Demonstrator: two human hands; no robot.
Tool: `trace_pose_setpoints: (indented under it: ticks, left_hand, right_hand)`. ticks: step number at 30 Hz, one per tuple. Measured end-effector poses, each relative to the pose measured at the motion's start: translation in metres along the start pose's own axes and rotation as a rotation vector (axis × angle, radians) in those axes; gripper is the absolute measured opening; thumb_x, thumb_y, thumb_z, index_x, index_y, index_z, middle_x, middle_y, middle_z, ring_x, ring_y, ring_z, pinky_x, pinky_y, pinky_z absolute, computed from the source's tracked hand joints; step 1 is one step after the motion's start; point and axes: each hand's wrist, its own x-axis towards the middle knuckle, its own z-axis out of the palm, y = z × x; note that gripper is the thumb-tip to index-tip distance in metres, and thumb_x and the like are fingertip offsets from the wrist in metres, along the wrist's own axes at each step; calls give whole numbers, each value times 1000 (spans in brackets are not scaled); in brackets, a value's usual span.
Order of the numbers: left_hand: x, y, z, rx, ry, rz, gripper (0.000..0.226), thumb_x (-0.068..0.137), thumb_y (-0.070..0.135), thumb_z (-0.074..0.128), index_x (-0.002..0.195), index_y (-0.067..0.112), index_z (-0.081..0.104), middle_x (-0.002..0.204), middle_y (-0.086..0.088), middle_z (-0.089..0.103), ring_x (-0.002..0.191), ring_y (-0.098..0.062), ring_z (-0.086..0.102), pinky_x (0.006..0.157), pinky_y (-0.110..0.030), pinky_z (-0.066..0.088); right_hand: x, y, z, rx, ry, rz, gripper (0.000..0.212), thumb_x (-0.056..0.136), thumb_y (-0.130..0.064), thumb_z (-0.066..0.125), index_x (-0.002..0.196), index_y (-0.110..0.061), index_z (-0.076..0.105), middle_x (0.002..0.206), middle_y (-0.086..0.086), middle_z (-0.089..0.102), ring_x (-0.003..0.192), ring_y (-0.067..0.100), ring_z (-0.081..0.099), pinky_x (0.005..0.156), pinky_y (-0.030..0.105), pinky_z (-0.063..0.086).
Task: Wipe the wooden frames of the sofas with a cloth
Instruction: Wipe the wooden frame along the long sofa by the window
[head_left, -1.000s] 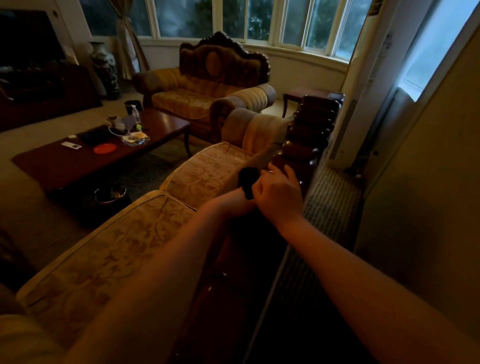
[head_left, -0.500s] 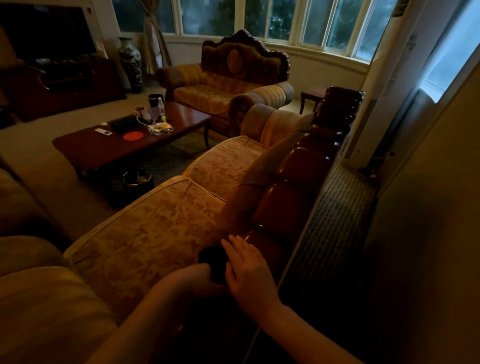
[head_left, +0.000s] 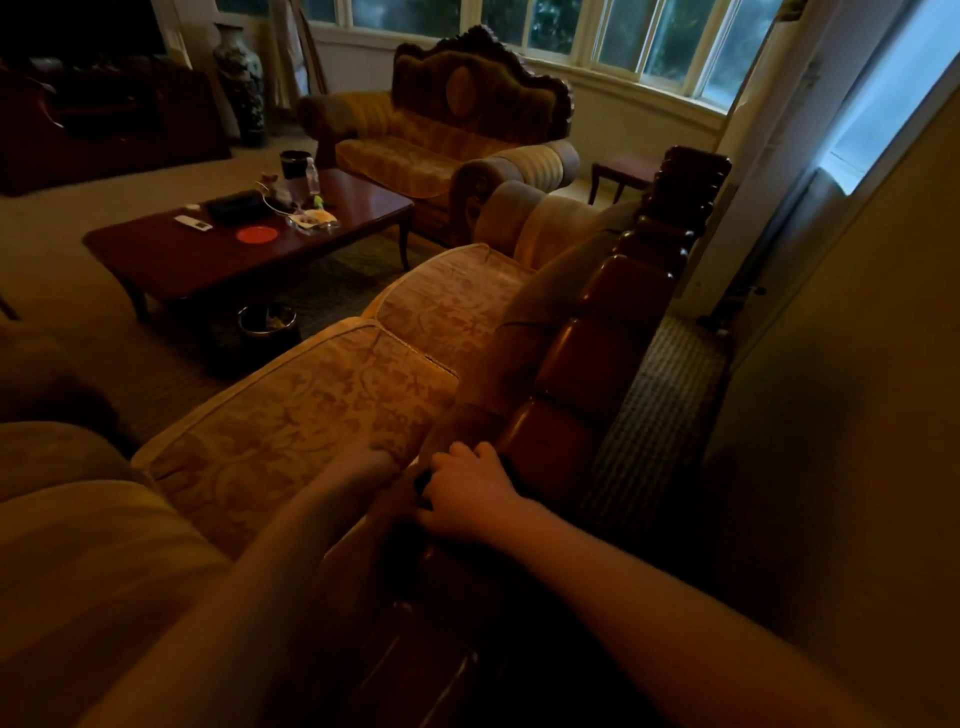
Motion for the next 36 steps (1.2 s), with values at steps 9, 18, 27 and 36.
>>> trace_pose_setpoints:
  ticks: [9,18,27,36]
  left_hand:
    - [31,40,26,-44,50,-13,24,91,-6,46,76,10,56,71,-7,51,59,-13,48,48,-19,36]
    - [98,135,79,-135,190,-12,18,93,3,42,92,8,59,79,-12,56,58,-17,46,41,-21,37]
    - [155,235,108,-194,298,141,23,91,-5,38,86,5,57,70,-8,51,63,-20,49,39,-20,36]
    - [193,264,127,-155,268,114,23,88,1,48,107,-2,61,86,-12,60,64,-15,51,43,-21,35]
  right_hand:
    - [19,51,7,-29,24,-297,45,99,-43,35,99,-13,68,102,6,64,102,22,52,92,39,33]
    - [66,172,-51,-363,184,-254,30,86,-44,56,95,-19,72,99,1,68,101,26,57,101,46,31]
    - [119,277,-140,-228,-113,-93,52,93,-54,38,132,-22,49,137,4,49,130,25,39,107,45,23]
    - [144,443,-196,-171,128,259,32,90,-45,53,94,-15,63,92,0,62,82,15,55,73,28,45]
